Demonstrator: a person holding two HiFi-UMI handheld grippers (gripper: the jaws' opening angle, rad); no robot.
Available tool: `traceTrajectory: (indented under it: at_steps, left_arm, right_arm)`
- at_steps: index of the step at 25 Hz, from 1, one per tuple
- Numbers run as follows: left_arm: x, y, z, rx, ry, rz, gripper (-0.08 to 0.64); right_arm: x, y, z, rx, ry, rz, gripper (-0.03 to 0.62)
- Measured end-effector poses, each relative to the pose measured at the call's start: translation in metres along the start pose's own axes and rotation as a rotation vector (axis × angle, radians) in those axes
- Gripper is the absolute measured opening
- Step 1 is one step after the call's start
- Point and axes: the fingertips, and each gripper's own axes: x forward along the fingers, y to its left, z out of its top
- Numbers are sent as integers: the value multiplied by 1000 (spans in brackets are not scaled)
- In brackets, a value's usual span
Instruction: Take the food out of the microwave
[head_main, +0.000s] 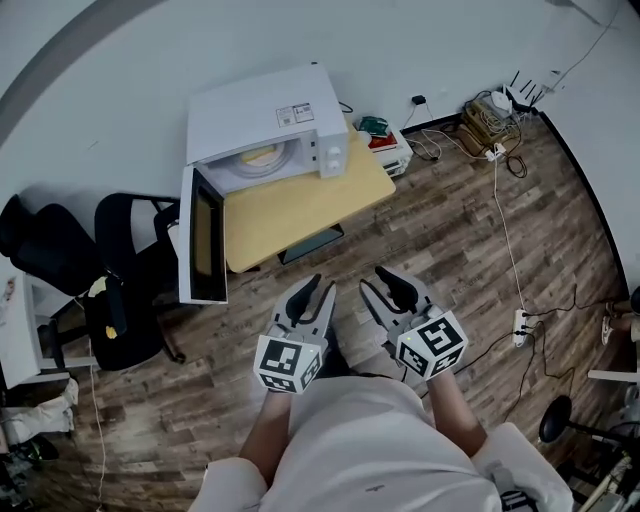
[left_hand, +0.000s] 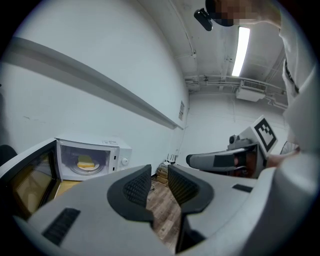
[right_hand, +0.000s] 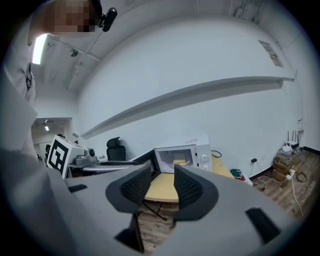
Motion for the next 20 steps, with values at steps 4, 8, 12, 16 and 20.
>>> traceTrajectory:
  at_steps: [4, 8, 12, 16, 20]
  left_arm:
    - [6, 15, 4, 13, -10, 3, 97]
    - [9, 26, 4, 18, -6, 3, 97]
    - [9, 32, 0, 20, 9, 13, 97]
    - [11, 41, -2, 16, 12, 29, 97]
    - [16, 51, -2, 13, 16, 58, 97]
  right_arm:
    - [16, 0, 7, -17, 0, 7, 127]
    - [30, 3, 11, -29, -2, 18, 126]
    - [39, 9, 10, -31, 9, 39, 120]
    - [49, 10, 7, -32, 25, 58, 120]
    - [60, 7, 12, -41, 32, 84, 120]
